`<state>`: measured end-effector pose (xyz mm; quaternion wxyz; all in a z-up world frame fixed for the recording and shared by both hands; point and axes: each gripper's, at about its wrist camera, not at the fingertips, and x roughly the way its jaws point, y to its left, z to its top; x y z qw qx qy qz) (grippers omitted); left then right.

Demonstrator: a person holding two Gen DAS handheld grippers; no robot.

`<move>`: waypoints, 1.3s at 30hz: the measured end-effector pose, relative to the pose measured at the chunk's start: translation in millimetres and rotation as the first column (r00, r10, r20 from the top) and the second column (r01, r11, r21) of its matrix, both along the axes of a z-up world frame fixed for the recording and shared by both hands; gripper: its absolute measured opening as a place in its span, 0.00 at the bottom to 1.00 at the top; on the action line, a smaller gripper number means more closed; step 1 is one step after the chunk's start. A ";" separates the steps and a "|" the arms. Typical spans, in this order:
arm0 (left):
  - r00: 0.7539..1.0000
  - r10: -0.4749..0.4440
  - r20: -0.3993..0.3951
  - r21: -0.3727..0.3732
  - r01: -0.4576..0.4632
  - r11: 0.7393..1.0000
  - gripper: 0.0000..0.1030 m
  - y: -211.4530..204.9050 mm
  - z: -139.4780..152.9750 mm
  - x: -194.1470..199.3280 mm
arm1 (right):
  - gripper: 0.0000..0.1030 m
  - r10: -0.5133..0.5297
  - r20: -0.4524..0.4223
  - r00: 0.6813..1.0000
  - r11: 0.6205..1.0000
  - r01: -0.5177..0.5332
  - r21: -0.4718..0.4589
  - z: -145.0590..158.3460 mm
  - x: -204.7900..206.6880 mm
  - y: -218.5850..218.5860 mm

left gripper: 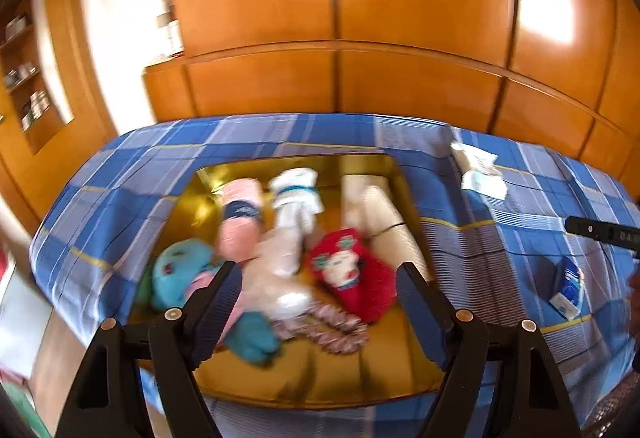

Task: Organize soft objects
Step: 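Grasp the white wipes packet with the left gripper while the right moves to the Tempo pack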

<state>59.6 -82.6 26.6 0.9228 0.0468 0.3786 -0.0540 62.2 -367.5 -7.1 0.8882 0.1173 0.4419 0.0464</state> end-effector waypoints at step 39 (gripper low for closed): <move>0.934 -0.302 -0.189 0.086 0.322 0.943 0.95 -270.7 -87.4 198.3 | 0.58 -0.392 -0.092 0.915 0.875 0.402 0.271 -26.3 -16.7 -133.8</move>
